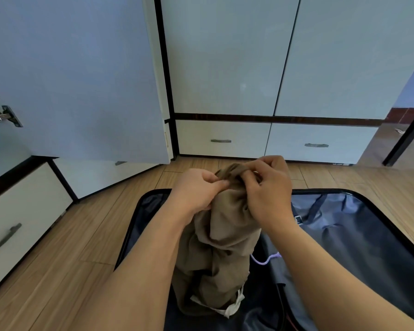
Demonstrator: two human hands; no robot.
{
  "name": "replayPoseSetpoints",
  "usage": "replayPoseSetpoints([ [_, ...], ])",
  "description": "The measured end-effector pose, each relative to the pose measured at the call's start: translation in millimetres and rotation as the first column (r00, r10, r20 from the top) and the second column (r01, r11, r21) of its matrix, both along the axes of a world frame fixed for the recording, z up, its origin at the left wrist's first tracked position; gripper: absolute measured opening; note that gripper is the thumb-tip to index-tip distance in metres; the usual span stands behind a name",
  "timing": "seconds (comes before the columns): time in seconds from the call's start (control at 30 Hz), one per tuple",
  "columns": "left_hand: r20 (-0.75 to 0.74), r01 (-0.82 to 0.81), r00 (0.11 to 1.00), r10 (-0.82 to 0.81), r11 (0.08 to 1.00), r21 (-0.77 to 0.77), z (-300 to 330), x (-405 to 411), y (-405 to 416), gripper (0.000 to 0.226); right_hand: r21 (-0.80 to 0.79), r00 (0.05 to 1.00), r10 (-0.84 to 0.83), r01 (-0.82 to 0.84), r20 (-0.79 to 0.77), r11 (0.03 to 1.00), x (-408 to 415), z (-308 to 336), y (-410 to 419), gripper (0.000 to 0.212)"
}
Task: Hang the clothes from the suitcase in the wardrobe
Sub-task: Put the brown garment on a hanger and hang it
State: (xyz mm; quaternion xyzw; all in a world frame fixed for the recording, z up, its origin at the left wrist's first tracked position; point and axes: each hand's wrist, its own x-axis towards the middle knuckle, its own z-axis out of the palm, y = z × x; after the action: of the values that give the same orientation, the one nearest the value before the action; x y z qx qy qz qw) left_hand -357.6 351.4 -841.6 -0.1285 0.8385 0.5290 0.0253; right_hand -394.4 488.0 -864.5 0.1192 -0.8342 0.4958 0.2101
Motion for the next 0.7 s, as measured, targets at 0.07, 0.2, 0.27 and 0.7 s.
replayPoseSetpoints([
  [0.07,-0.002,-0.023,1.0,0.024,0.977,-0.214,-5,-3,-1,0.007,-0.016,0.999,-0.032,0.032,0.023,0.999,0,3,4,0.019],
  [0.2,-0.002,-0.011,1.0,0.012,0.83,-0.557,-13,-2,8,0.009,-0.146,0.975,0.075,-0.044,0.21,0.988,7,8,1,0.024],
  [0.27,0.042,0.025,0.999,-0.013,0.955,-0.294,-12,-1,7,0.01,-0.219,0.956,0.079,-0.015,0.284,0.976,6,13,-3,0.023],
  [0.7,0.317,-0.45,0.891,0.324,0.539,0.712,-14,-14,-4,0.03,0.127,0.975,0.139,-0.162,0.174,0.979,2,-19,13,0.034],
])
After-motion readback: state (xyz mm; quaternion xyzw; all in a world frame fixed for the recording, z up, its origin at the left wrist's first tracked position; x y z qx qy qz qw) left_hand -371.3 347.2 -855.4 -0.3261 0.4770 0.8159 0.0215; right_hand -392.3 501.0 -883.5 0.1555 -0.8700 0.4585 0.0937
